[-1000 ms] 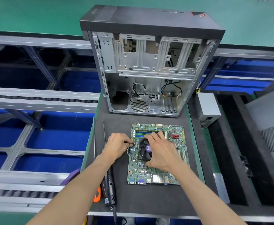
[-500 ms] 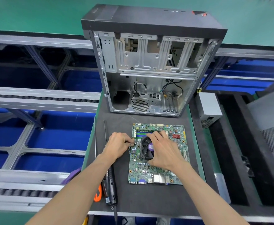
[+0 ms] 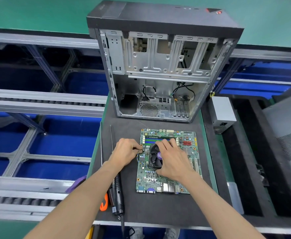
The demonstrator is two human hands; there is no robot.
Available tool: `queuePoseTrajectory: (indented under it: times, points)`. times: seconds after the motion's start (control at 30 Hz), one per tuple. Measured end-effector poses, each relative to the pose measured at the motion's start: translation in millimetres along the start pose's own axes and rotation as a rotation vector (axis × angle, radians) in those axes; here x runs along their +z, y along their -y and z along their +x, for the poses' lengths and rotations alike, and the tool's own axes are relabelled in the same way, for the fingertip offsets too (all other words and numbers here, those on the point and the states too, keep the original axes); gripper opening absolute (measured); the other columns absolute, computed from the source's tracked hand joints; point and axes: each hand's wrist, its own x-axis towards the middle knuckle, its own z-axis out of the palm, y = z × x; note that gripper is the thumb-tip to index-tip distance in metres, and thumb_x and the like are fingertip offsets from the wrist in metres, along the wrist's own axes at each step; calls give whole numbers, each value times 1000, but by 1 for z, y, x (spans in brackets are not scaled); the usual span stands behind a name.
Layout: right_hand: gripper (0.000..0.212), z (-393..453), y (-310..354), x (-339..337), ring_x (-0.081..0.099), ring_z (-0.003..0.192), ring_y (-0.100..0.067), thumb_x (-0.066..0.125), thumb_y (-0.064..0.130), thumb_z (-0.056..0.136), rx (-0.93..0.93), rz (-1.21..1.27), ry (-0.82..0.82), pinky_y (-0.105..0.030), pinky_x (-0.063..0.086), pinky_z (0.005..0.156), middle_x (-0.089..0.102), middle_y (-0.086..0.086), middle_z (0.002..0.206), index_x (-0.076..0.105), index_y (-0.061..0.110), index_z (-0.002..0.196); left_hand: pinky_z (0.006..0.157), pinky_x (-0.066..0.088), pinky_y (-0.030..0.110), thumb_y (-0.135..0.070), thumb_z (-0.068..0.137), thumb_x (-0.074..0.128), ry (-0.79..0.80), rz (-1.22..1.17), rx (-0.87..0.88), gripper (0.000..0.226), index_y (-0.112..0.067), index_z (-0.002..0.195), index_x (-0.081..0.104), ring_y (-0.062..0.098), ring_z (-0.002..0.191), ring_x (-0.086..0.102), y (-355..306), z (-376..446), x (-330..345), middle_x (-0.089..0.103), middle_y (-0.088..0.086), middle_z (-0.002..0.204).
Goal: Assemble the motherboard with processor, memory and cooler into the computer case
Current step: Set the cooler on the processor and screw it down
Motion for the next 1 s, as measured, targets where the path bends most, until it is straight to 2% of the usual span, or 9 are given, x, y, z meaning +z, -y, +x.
queuePoseTrajectory:
  times: [0.27, 0.4, 0.5, 0.57, 0.67, 0.73, 0.8, 0.9, 1.0]
  points:
    - [117, -1, -4, -5, 31, 131, -22, 84, 61, 67, -51, 48, 18, -38, 53, 84, 39, 5, 143, 22, 19, 157, 89, 52, 30, -6, 82, 79, 28, 19, 38, 15, -14, 95, 82, 18, 92, 71, -4, -1, -6, 78, -1, 97]
    - [134, -7, -25, -16, 15, 141, -17, 88, 57, 64, -72, 296, 119, -41, 40, 109, 20, 12, 157, 4, 24, 163, 99, 44, 18, -4, 87, 72, 141, 84, 52, 24, -16, 106, 79, 14, 104, 68, -7, -2, -20, 76, -2, 110]
    - [120, -17, -50, -25, 18, 148, -14, 90, 39, 69, 19, 541, 130, -39, 28, 117, 23, 10, 161, 16, 30, 162, 96, 44, 15, 4, 87, 57, 82, 69, 51, 37, -18, 109, 78, 14, 102, 67, -20, -3, -28, 75, -3, 112]
    - [105, -24, -64, -30, 32, 145, -15, 89, 28, 74, 76, 648, 120, -39, 29, 120, 33, 4, 161, 28, 30, 159, 89, 48, 16, -3, 89, 61, 56, -39, 67, 35, -20, 115, 75, 11, 95, 66, -37, -1, -27, 73, -4, 113]
    - [89, -27, -70, -34, 49, 131, -7, 84, 16, 79, 114, 775, 106, -34, 41, 109, 46, 6, 153, 39, 29, 155, 90, 33, 1, -34, 83, 76, 233, -53, 152, 59, -33, 138, 56, -3, 110, 52, -64, 7, -17, 57, -14, 135]
    - [83, -26, -69, -34, 51, 131, -7, 80, 10, 82, 121, 836, 117, -28, 41, 100, 51, 7, 150, 42, 27, 154, 102, 29, 12, -45, 76, 80, 374, 39, 201, 83, -30, 149, 44, 0, 126, 43, -74, 14, -8, 47, -12, 147]
    - [78, -24, -67, -33, 50, 134, -11, 75, 7, 84, 118, 867, 142, -28, 40, 100, 53, 6, 149, 44, 26, 153, 106, 30, 19, -47, 71, 85, 452, 124, 209, 97, -25, 153, 38, 9, 133, 42, -76, 18, 0, 46, -8, 147]
    - [69, -21, -65, -30, 48, 136, -15, 71, 9, 89, 115, 843, 163, -29, 38, 103, 51, 3, 151, 46, 26, 152, 95, 35, 18, -50, 67, 87, 492, 145, 178, 105, -26, 155, 33, 13, 127, 49, -72, 21, 5, 53, -9, 136]
    - [61, -18, -62, -28, 51, 134, -18, 70, 16, 93, 146, 864, 156, -30, 38, 102, 53, 3, 149, 49, 27, 150, 97, 37, 19, -53, 65, 87, 494, 162, 165, 109, -26, 156, 32, 13, 129, 50, -70, 24, 6, 55, -4, 143]
